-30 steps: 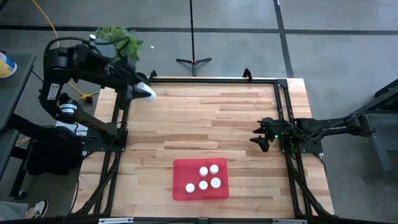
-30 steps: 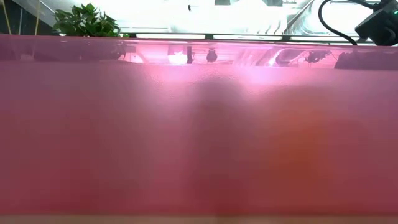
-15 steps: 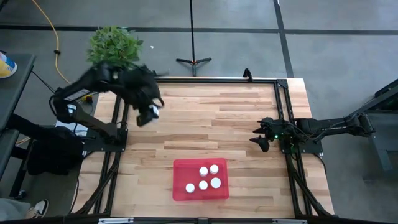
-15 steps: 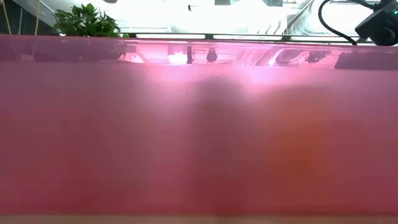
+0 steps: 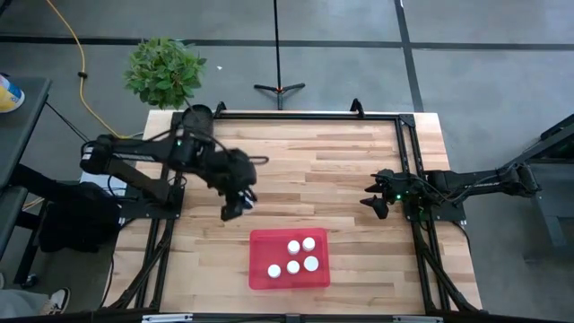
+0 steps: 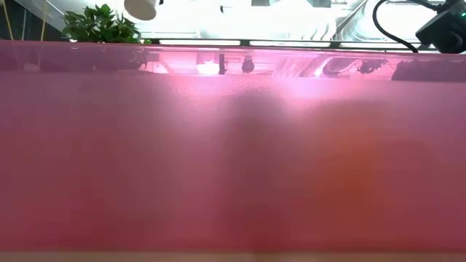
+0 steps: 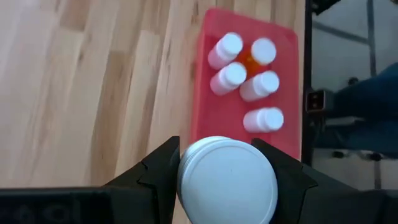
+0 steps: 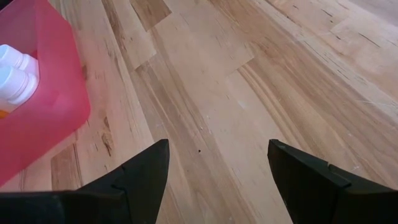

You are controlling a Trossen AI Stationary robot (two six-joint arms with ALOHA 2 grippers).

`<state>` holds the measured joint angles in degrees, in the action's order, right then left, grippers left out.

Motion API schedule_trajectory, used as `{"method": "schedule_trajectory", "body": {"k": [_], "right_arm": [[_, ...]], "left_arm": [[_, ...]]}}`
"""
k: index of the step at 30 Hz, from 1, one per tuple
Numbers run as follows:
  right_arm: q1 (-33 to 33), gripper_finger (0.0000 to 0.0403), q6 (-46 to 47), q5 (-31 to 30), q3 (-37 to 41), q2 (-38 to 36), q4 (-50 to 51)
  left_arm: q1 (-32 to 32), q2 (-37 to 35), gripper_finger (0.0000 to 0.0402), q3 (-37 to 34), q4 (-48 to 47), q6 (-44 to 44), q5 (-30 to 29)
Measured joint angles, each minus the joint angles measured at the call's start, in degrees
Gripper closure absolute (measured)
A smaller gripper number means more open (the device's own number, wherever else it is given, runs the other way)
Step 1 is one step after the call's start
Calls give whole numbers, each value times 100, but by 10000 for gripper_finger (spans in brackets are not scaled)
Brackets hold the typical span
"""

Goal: Pick and place pill bottles into a basket
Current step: Put the white pill bottle into the pink bin

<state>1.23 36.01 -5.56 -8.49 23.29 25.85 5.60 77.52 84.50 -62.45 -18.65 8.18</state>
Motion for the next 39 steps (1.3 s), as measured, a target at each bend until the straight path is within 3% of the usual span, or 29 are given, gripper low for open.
{"method": "schedule_trajectory", "body": {"k": [12, 18, 25, 39], "right_arm": [[-1, 139, -31, -2, 0, 1, 2], [0, 139, -46, -2, 0, 0, 2], [0, 139, -46, -2, 0, 1, 2], [0, 139, -44, -2, 0, 0, -13]], "left_arm": [[1528, 69, 193, -863, 1888, -1116, -2459], [2139, 483, 193, -1029, 2149, -1831, -3222], [2495, 1314, 193, -1029, 2519, -2334, -3281], [2479, 2437, 193, -1031, 2898, -2542, -3178]]}}
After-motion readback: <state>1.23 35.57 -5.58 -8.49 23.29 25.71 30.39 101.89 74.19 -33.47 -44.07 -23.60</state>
